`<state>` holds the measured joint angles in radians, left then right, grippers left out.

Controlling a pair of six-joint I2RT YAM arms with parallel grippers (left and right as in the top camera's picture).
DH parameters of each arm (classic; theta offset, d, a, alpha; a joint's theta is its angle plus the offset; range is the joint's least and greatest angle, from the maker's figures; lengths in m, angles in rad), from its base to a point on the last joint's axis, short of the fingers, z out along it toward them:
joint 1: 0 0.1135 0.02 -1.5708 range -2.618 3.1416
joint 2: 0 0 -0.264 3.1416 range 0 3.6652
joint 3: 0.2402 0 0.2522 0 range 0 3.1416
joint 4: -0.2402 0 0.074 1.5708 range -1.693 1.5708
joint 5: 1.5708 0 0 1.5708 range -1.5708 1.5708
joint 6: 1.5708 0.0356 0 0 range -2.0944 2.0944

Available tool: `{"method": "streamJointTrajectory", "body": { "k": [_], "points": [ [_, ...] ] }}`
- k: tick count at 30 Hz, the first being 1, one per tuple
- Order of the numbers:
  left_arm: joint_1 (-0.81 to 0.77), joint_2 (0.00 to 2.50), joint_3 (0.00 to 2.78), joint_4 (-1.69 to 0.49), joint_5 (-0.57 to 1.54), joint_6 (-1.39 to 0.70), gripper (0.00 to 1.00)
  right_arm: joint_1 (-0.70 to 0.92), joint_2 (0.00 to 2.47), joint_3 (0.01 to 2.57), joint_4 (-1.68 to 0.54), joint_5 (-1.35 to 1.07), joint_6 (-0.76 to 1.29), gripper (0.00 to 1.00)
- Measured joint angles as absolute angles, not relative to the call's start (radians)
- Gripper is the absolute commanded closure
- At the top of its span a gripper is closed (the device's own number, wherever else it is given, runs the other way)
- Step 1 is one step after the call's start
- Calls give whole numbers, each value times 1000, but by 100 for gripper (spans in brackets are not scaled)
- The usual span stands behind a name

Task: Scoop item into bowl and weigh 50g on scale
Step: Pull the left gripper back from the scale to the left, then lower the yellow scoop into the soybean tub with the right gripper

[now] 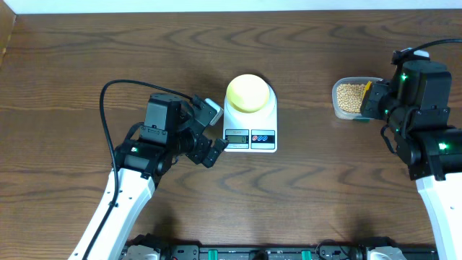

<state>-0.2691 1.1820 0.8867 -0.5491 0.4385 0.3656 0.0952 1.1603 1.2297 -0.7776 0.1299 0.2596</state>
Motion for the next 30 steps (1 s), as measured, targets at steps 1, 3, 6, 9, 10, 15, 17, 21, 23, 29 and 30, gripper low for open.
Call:
{"method": "streamJointTrajectory", "body": {
  "k": [1,3,6,9,10,15,17,21,23,29,30],
  "points": [
    [-269,1182,887,-549,439,366,3,96,1160,1230,-778,130,260,99],
    [-269,1182,887,-549,439,365,3,95,1160,1230,-778,130,260,99],
    [-269,1182,887,-549,439,365,3,95,1160,1230,-778,130,260,99],
    [-269,1182,887,-549,439,363,3,96,1162,1230,-778,130,260,99],
    [-269,1182,887,-549,439,363,3,96,1165,1230,-778,130,260,99],
    [-269,1182,887,-549,439,363,3,94,1211,1230,-767,129,259,99],
    [-269,1182,887,-549,438,363,3,88,1245,1230,-756,125,259,99],
    [-269,1182,887,-549,438,363,3,50,1314,1230,-722,101,253,99],
    [-269,1182,887,-549,438,363,3,25,1341,1230,-712,84,243,99],
    [-269,1182,887,-549,438,363,3,-60,1435,1280,-712,66,169,99],
    [-269,1182,887,-549,438,363,3,-71,1449,1291,-710,65,157,99]
  ]
}}
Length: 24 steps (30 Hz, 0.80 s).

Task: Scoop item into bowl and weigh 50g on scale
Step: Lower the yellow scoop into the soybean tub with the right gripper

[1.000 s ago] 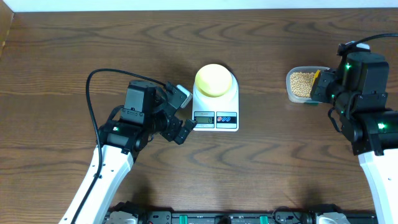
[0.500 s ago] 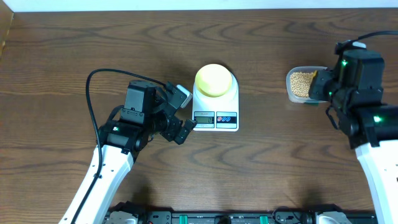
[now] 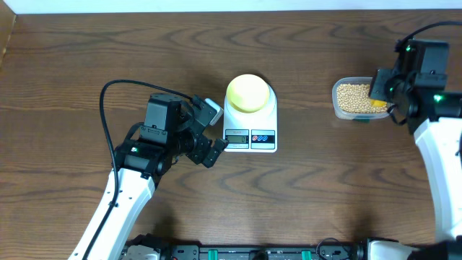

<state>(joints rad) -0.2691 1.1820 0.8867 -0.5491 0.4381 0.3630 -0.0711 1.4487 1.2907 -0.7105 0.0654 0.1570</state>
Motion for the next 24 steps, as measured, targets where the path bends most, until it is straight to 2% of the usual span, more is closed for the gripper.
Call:
{"method": "streamJointTrajectory", "body": {
  "k": [7,24],
  "points": [
    [-269,1182,887,-549,438,363,3,-120,1548,1333,-669,63,88,99],
    [-269,1182,887,-549,439,363,3,-120,1684,1333,-586,62,39,99]
  ]
}}
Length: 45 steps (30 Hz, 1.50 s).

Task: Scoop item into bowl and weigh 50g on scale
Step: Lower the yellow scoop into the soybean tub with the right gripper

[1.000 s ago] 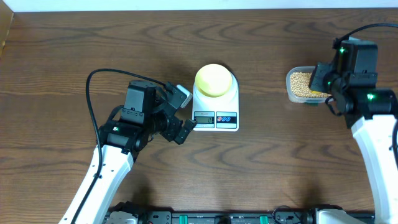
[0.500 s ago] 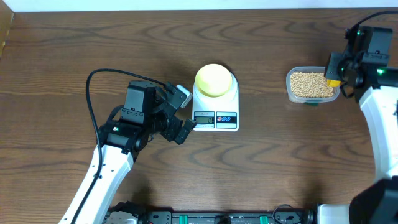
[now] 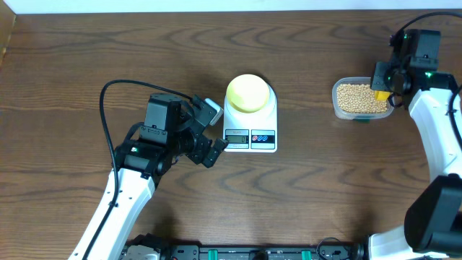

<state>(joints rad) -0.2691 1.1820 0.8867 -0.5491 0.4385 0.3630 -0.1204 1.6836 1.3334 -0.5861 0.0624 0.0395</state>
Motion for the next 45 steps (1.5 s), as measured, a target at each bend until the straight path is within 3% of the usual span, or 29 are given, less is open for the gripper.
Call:
{"method": "streamJointTrajectory", "body": {
  "k": [20,45],
  "points": [
    [-269,1182,887,-549,438,363,3,-120,1739,1346,-633,23,14,99],
    [-269,1182,887,-549,439,363,3,-231,1761,1338,-662,-303,19,99]
  ]
}}
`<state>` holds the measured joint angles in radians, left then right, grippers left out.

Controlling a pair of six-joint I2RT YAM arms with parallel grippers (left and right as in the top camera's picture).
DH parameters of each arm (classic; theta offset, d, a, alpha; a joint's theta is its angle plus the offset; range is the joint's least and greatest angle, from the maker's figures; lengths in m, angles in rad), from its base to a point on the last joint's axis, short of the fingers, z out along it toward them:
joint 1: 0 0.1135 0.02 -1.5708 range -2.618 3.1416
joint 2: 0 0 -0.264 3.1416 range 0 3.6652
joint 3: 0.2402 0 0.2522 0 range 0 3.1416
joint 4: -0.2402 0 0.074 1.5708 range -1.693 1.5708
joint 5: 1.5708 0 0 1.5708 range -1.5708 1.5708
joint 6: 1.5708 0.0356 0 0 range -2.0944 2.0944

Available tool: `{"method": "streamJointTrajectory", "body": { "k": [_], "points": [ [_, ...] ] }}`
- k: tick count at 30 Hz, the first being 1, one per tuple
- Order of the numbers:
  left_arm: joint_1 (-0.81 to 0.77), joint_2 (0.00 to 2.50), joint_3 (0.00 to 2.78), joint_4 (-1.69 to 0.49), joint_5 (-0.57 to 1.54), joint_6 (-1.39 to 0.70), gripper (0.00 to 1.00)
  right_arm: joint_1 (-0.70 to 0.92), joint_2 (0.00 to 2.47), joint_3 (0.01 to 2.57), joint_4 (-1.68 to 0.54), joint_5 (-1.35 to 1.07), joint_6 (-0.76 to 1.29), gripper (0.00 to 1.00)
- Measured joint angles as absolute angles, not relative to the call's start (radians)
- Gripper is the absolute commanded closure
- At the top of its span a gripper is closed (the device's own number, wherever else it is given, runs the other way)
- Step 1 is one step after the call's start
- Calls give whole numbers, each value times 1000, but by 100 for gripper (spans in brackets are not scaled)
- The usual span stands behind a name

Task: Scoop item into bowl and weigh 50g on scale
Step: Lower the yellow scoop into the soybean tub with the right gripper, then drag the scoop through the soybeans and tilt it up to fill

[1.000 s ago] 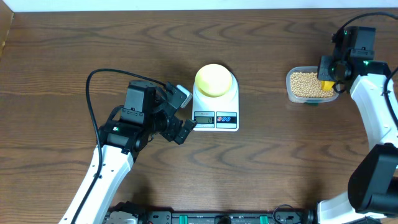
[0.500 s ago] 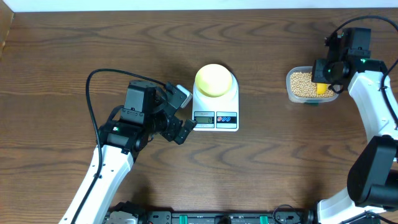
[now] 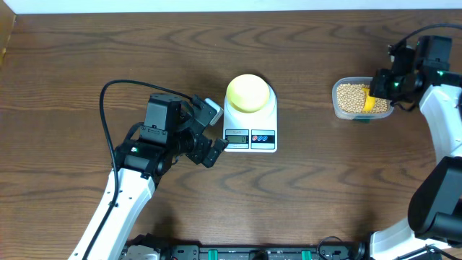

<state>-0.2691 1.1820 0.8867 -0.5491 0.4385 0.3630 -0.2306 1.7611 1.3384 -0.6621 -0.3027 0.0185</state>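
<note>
A clear tub of tan beans [image 3: 351, 97] stands at the right of the table. My right gripper [image 3: 381, 88] hangs over its right end, shut on a yellow scoop [image 3: 369, 102] whose tip lies in the beans. A yellow bowl [image 3: 249, 92] sits on the white scale [image 3: 268, 115], which stands mid-table with its display [image 3: 236, 136] facing the front. My left gripper [image 3: 214, 133] rests open just left of the scale, with nothing between its fingers.
A black cable [image 3: 108, 108] loops out from the left arm over the table. The right arm's white link [image 3: 444, 119] runs down the right edge of the view. The table's far edge is at the top.
The yellow scoop has moved from the tub's right rim to a little left and forward, into the beans. The right wrist has turned slightly. The left arm, bowl and scale have not moved.
The right arm first hung over the tub's right side, hiding that end. Then it stood further back with the scoop at the tub's right end, then at the right rim. Now the scoop sits in the beans. The left gripper stayed open beside the scale throughout.
</note>
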Motion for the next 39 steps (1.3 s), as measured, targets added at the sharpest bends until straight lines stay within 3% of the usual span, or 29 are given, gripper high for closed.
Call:
{"method": "streamJointTrajectory", "body": {
  "k": [39],
  "points": [
    [-269,1182,887,-549,439,363,3,-474,1843,1312,-643,-675,59,99]
  ]
}}
